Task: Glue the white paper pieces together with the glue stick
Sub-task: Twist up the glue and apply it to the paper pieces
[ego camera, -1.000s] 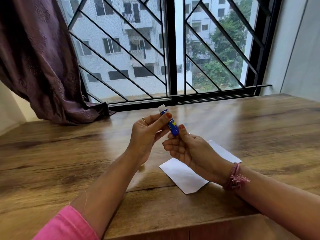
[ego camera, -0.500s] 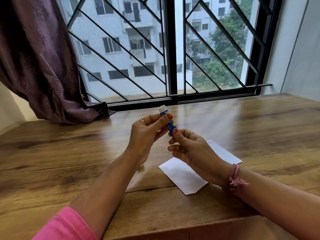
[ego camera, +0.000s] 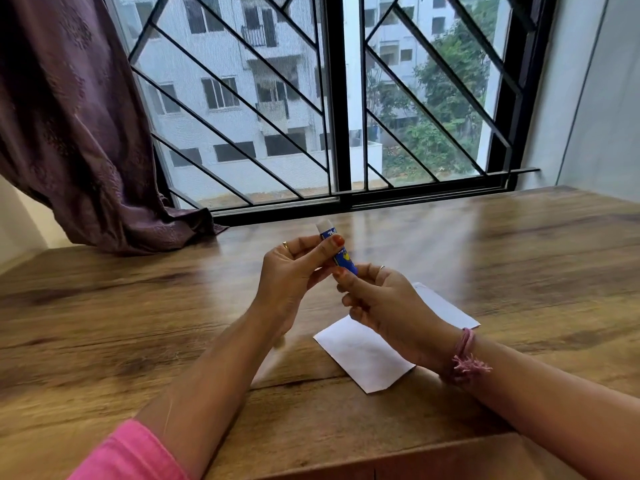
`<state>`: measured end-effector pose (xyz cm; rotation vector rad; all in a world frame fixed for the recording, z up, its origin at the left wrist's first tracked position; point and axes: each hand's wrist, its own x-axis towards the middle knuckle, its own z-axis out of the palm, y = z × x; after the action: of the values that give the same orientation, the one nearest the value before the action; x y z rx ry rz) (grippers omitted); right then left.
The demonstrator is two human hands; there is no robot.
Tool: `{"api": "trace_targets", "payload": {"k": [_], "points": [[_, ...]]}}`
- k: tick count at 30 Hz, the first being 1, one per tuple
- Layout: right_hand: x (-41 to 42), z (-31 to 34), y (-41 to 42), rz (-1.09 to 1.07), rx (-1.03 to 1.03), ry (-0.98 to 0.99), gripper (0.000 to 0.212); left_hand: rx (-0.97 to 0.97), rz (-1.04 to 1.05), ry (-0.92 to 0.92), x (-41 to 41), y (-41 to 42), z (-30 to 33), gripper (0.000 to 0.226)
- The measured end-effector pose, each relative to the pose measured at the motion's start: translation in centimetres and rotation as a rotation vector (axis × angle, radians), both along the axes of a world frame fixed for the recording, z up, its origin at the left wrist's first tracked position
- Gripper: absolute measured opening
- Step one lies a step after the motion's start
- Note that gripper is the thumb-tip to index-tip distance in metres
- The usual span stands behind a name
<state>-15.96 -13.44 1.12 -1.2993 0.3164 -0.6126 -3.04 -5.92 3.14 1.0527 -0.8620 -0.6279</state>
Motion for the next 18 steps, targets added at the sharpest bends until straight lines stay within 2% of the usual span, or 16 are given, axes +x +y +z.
{"api": "trace_targets", "payload": {"k": [3, 9, 14, 18], "points": [[0.04, -0.11, 0.03, 0.018, 0.0, -0.009, 0.03, -0.006, 0.001, -0.002, 0.04, 0.0, 0.11, 0.021], [-0.02, 0.36, 0.19, 0.207, 0.175, -0.025, 0.045, 0.011, 0.021, 0.017, 0.19, 0.0, 0.13, 0.033], [-0.15, 0.34, 0.01, 0.031, 0.058, -0.022, 0.05, -0.006, 0.015, 0.033, 0.23, 0.07, 0.36, 0.02], [-0.24, 0.1, -0.2, -0.039, -0.042, -0.008, 0.044, -0.004, 0.021, 0.011, 0.06, 0.0, 0.22, 0.024]]}}
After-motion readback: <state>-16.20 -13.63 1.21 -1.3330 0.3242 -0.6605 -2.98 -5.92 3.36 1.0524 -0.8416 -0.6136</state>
